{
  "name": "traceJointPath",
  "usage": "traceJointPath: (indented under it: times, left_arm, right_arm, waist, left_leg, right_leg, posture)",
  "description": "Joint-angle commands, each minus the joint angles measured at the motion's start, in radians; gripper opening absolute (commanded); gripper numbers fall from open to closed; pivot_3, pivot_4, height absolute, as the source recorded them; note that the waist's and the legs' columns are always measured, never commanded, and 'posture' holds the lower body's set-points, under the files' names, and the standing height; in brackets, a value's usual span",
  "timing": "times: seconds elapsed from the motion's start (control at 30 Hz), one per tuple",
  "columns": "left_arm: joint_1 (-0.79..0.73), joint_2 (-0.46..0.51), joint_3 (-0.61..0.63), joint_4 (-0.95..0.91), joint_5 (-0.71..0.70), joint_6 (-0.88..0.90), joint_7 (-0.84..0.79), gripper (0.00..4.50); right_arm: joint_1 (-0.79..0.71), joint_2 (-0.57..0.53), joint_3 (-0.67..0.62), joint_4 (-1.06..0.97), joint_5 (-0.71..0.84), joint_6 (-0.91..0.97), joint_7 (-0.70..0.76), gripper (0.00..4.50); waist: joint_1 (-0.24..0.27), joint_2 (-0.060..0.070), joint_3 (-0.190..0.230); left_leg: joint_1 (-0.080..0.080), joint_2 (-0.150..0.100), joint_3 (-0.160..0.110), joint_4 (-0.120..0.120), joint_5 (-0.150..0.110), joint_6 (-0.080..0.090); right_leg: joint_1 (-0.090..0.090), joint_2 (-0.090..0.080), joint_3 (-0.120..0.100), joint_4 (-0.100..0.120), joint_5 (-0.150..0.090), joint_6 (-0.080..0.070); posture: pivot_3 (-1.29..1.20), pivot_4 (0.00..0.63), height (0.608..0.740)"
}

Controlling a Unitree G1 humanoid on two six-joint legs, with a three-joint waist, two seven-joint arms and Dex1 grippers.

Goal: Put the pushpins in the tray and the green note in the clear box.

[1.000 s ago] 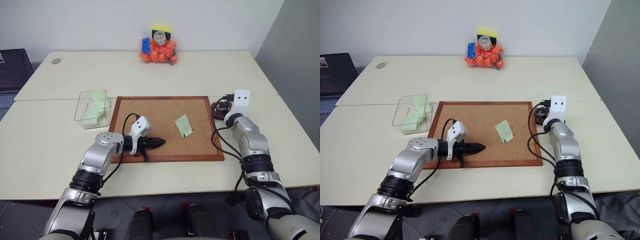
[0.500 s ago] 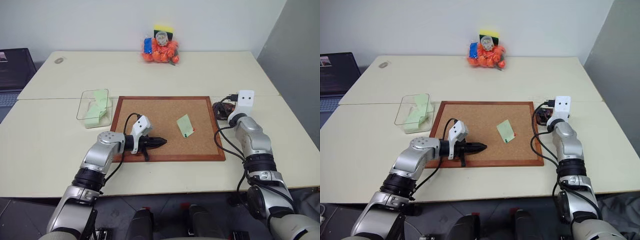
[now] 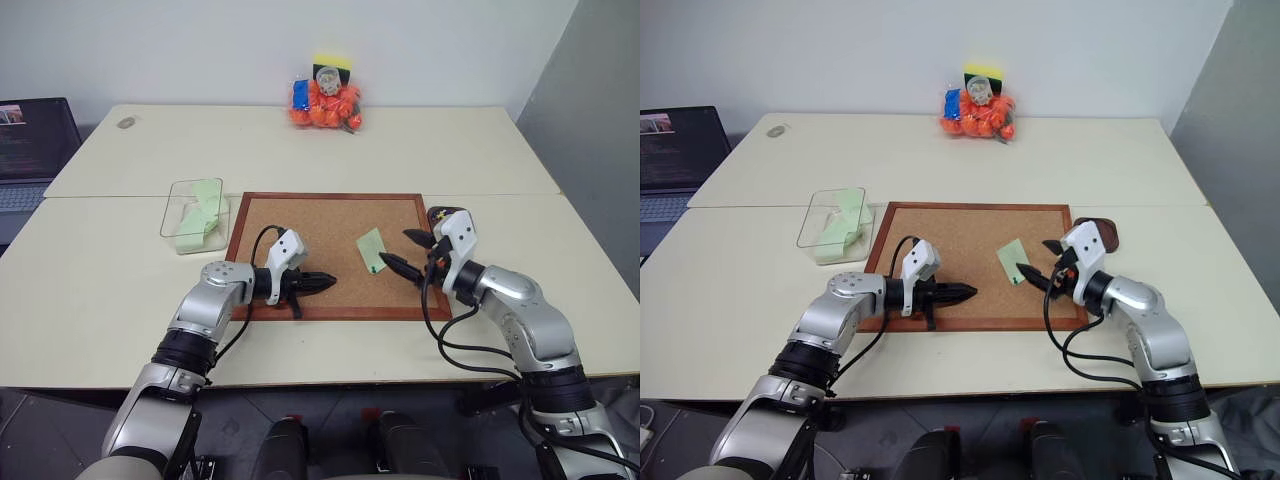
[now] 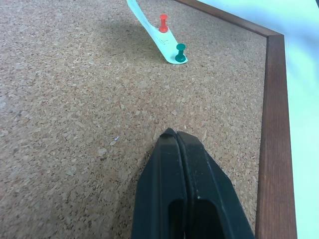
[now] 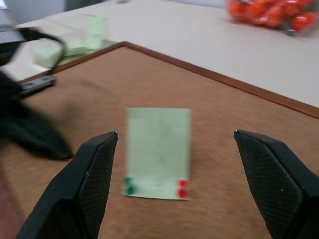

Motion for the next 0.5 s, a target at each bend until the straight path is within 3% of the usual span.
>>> traceJointPath:
  times: [0.03, 0.17, 0.5]
  left_arm:
    - [0.017, 0.01, -0.029, 0.037, 0.046, 0.03, 0.014, 0.0]
    - [0.014, 0.013, -0.034, 0.034, 0.049, 0.033, 0.01, 0.0]
    - [0.034, 0.03, -0.033, -0.011, 0.039, 0.056, 0.01, 0.0]
  right_arm:
    - [-0.022, 0.032, 0.009, 0.028, -0.006, -0.025, -0.011, 3.95]
    - [-0.056, 0.087, 0.018, 0.186, -0.04, -0.073, -0.035, 3.95]
    - [-0.075, 0.129, -0.037, 0.274, -0.034, -0.097, -0.072, 3.95]
  waist:
    - [0.0, 0.0, 0.0]
    - [0.0, 0.0, 0.0]
    - [0.0, 0.0, 0.0]
  left_leg:
    - [0.0, 0.0, 0.0, 0.0, 0.0, 0.0]
    - [0.0, 0.0, 0.0, 0.0, 0.0, 0.0]
    - [-0.001, 0.0, 0.0, 0.0, 0.0, 0.0]
  right_leg:
    - [0.0, 0.0, 0.0, 0.0, 0.0, 0.0]
    - [0.0, 0.0, 0.0, 0.0, 0.0, 0.0]
    - [0.0, 0.0, 0.0, 0.0, 0.0, 0.0]
  posture:
    - [0.0, 0.15, 0.74]
    - [0.0, 0.15, 0.74]
    - [0.0, 0.15, 0.74]
